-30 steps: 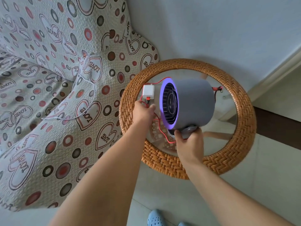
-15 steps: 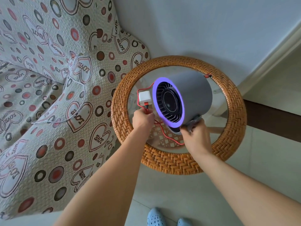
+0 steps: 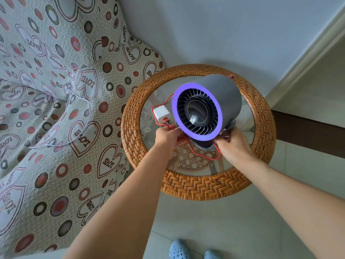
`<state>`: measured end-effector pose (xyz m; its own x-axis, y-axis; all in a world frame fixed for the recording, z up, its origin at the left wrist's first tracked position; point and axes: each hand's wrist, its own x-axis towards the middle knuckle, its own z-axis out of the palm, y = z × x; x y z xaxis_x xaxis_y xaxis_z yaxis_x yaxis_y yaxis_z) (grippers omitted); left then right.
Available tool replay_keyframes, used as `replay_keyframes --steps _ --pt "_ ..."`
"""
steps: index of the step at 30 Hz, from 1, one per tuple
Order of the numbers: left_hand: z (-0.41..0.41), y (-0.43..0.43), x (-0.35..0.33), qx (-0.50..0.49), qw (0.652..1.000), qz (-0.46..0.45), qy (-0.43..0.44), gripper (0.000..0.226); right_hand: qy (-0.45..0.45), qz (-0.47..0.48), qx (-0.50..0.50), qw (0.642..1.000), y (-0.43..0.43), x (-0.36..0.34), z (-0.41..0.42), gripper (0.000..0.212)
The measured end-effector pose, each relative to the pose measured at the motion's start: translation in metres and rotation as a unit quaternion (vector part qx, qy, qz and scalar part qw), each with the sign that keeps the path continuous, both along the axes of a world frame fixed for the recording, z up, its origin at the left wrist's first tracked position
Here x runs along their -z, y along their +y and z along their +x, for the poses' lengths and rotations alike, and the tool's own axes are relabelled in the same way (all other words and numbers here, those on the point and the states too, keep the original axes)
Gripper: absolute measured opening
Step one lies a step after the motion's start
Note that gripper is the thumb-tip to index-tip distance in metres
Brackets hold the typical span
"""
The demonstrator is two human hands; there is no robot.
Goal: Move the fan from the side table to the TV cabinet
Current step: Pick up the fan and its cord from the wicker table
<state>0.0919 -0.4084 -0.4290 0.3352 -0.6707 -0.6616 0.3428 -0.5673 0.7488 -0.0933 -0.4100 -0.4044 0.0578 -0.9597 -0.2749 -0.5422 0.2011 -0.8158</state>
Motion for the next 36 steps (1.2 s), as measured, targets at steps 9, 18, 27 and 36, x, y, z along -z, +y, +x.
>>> replay_keyframes --steps 9,18,27,36 --pt "-0.007 -0.012 -0.009 0.057 0.995 0.026 0.076 0.006 -0.045 0.051 -0.020 0.998 -0.023 -0.013 -0.021 0.036" --pt "-0.017 -0.016 -0.012 0.007 0.995 0.008 0.102 0.009 -0.144 0.085 0.078 0.983 -0.020 -0.015 -0.026 0.010" --pt "-0.031 -0.022 -0.012 -0.030 0.993 0.019 0.117 0.010 -0.122 0.120 0.194 0.966 0.003 -0.005 -0.007 0.069" --pt "-0.041 -0.018 -0.017 -0.064 0.987 0.028 0.141 0.023 -0.262 0.167 0.276 0.909 -0.012 -0.002 0.003 0.055"
